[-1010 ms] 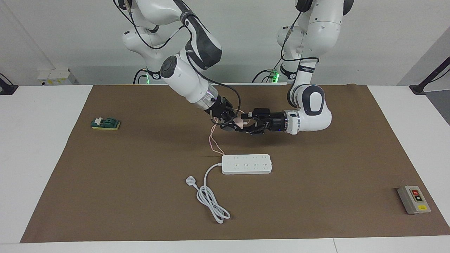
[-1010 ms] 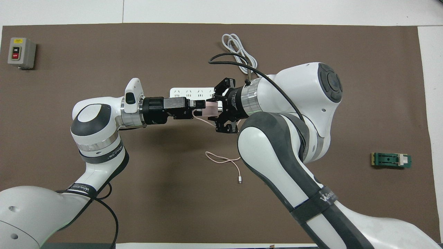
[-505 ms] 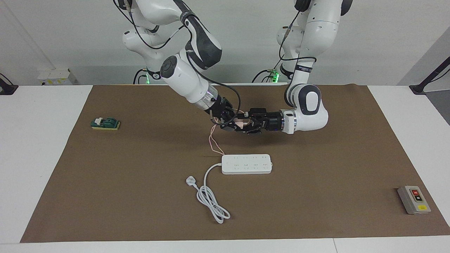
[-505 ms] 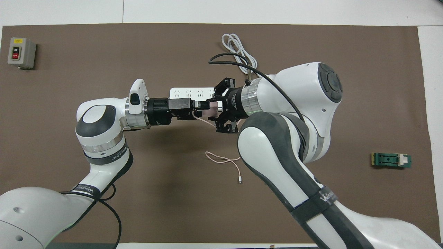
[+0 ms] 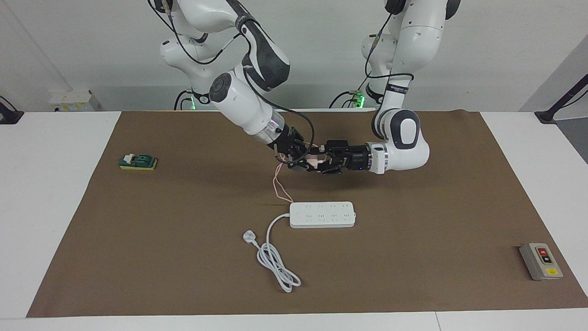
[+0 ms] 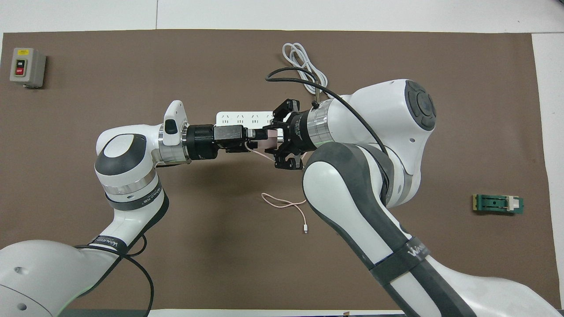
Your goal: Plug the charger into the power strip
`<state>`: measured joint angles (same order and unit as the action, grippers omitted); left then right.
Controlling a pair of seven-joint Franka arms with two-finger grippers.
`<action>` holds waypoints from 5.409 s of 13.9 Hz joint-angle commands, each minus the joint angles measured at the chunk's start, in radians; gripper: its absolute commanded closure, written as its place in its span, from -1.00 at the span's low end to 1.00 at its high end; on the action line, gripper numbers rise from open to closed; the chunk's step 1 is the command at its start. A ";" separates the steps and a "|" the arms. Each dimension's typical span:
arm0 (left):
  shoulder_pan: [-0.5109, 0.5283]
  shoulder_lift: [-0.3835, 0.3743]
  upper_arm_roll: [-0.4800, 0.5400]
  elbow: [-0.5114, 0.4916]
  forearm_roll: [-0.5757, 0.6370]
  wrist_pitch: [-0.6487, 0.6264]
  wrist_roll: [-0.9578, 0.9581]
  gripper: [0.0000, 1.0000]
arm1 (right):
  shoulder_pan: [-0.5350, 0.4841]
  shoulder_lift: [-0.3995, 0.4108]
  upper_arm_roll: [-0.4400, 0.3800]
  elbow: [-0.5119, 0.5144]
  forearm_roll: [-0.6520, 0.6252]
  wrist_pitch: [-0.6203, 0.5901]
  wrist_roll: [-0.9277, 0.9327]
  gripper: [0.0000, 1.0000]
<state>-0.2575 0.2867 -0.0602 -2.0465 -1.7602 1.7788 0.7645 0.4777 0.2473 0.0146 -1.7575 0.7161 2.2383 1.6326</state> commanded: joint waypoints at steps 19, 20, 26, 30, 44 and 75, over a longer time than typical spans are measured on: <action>-0.016 -0.047 0.013 -0.052 -0.025 0.045 0.042 1.00 | -0.004 -0.002 0.005 0.001 -0.015 -0.006 0.003 -0.99; -0.016 -0.047 0.013 -0.052 -0.025 0.045 0.042 1.00 | -0.007 -0.002 0.005 0.001 -0.015 -0.008 0.003 -1.00; 0.001 -0.061 0.017 -0.040 -0.025 0.071 0.027 1.00 | -0.005 -0.002 0.005 0.003 -0.015 -0.008 0.003 -1.00; 0.014 -0.081 0.022 -0.034 -0.021 0.198 -0.011 1.00 | -0.016 -0.002 0.001 0.025 -0.017 -0.037 0.006 -1.00; 0.030 -0.118 0.023 -0.026 0.474 0.585 -0.102 1.00 | -0.195 -0.054 -0.002 0.093 -0.216 -0.101 -0.048 -1.00; 0.073 -0.165 0.077 0.381 1.601 0.033 -1.252 1.00 | -0.464 -0.361 -0.056 0.089 -0.659 -0.676 -1.751 -1.00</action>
<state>-0.1889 0.1515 0.0204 -1.6709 -0.1896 1.8510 -0.4434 0.0257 -0.0848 -0.0408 -1.6642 0.0844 1.6011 -0.0561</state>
